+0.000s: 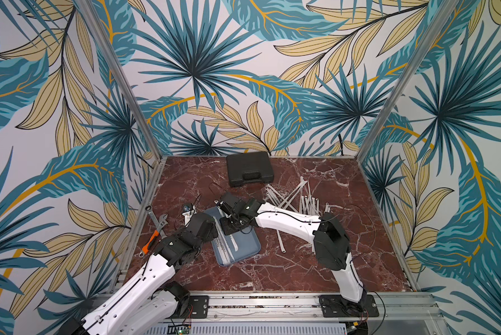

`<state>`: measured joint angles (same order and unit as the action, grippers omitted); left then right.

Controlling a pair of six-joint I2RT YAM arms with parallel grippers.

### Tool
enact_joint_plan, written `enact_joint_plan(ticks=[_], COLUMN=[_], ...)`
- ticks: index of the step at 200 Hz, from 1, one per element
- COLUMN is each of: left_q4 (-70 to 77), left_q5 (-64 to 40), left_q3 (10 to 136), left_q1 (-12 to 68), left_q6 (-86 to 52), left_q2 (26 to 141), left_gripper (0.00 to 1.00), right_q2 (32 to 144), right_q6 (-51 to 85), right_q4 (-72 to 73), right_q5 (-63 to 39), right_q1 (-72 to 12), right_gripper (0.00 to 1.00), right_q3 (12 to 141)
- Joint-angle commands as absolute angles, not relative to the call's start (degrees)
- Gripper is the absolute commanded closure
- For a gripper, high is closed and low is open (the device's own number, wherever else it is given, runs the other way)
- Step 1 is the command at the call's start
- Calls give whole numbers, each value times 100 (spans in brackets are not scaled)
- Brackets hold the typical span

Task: Put the straws into the storage box
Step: Place the straw in the storage box.

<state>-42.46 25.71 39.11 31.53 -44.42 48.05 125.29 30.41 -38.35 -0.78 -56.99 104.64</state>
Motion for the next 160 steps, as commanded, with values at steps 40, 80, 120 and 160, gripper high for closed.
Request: enact_joint_plan(ticks=[40,80,120,160], left_q4=[-4009,-3903,-3867,-3868], left_q5=[2313,2233,2231,2235], left_q3=[3789,3812,3849,4052], left_q1=[3129,3126,3129,3133], left_q6=[-4513,-4457,-4412,-4240], left_q2=[4910,5020,5061,5119], left_gripper=[10,10,10,10], right_q2=[13158,13296,13214,12378], right_q6=[3245,3304,3301,3532], right_q4=[-3975,-3973,-3973,-3981], right_q5=[-637,-670,-635,-750], right_q1=[-5678,-5680,-5673,-5548], right_gripper=[90,90,86,73], right_q3=[10582,10617,10617,10284])
